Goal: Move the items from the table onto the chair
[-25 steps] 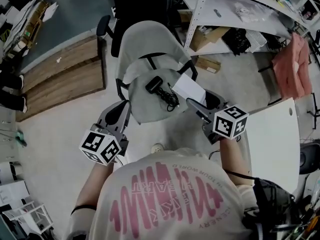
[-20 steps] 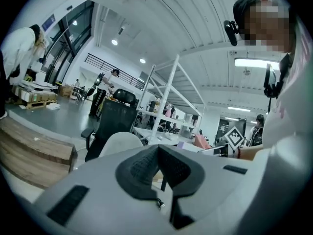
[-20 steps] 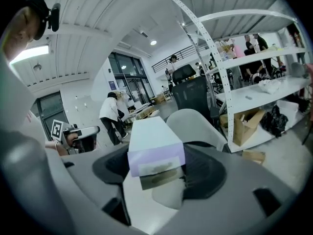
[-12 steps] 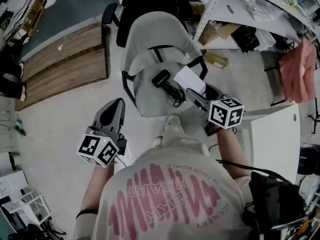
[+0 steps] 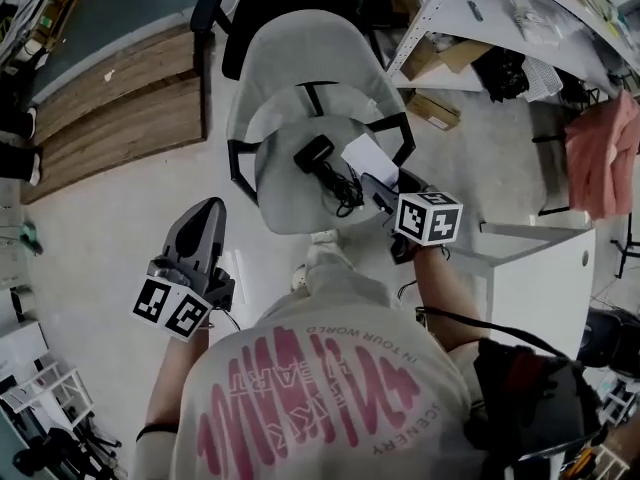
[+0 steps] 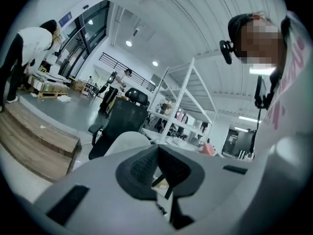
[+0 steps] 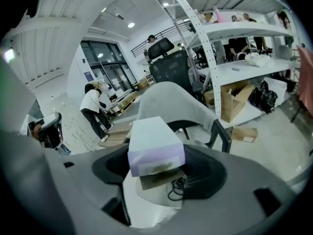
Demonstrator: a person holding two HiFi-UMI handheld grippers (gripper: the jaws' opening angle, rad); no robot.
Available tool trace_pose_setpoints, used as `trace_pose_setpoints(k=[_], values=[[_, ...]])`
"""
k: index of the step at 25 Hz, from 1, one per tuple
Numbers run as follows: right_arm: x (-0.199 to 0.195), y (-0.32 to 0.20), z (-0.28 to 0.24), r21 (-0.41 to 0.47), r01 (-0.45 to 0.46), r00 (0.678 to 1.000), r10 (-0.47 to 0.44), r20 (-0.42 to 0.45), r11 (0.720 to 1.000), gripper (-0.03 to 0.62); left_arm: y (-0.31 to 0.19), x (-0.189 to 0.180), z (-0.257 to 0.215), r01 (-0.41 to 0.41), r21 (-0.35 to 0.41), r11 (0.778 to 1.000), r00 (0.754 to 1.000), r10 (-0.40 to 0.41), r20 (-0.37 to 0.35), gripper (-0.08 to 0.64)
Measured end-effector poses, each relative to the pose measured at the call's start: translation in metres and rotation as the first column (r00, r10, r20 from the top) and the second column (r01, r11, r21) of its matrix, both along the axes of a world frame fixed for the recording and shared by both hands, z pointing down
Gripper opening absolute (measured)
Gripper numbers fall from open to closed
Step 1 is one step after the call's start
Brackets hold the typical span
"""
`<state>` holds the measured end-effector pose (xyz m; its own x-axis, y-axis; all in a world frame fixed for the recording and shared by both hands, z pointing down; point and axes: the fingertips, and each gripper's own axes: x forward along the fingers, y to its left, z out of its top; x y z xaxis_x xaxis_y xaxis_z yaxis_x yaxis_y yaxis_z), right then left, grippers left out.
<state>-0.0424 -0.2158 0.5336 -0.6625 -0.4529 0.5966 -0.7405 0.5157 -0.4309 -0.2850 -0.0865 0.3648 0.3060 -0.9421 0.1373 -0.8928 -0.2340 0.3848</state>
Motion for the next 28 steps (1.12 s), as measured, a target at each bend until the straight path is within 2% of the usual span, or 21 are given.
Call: trace_pose_setpoints(k=[2, 7, 11, 14, 17, 22, 28], values=[[0.005, -0.007, 0.024, -0.044, -0.012, 1.000, 0.012, -0.017, 0.999, 0.324, -0.010, -0.004, -0.002, 0.021, 0.010, 1.000, 0.999, -0.021, -0.026, 0.008], [0.009, -0.031, 0.070, -0.109, 0.006, 0.995, -0.017, -0.097, 0.994, 0.324, -0.038, -0.009, 0.004, 0.057, -0.057, 0.997, 0.997, -0.054, 0.056, 0.008], [0.007, -0.049, 0.100, -0.131, 0.013, 0.990, -0.031, -0.136, 0.991, 0.324, -0.058, -0.010, 0.017, 0.078, -0.089, 0.993, 0.995, -0.073, 0.067, 0.008], [0.010, -0.055, 0.125, -0.174, 0.020, 0.983, -0.052, -0.179, 0.985, 0.324, -0.073, -0.006, 0.029, 0.087, -0.143, 0.986, 0.995, -0.078, 0.064, 0.008], [0.009, -0.063, 0.150, -0.214, 0.025, 0.973, -0.072, -0.218, 0.977, 0.324, -0.092, -0.004, 0.033, 0.083, -0.164, 0.983, 0.995, -0.073, 0.066, 0.008], [0.015, -0.071, 0.189, -0.299, -0.060, 0.959, -0.028, -0.282, 0.953, 0.324, -0.107, -0.004, 0.039, 0.080, -0.200, 0.976, 0.995, -0.068, 0.069, 0.008], [0.024, -0.069, 0.227, -0.363, -0.134, 0.938, -0.001, -0.348, 0.922, 0.324, -0.103, -0.004, 0.060, 0.107, -0.265, 0.958, 0.993, -0.091, 0.073, 0.008]])
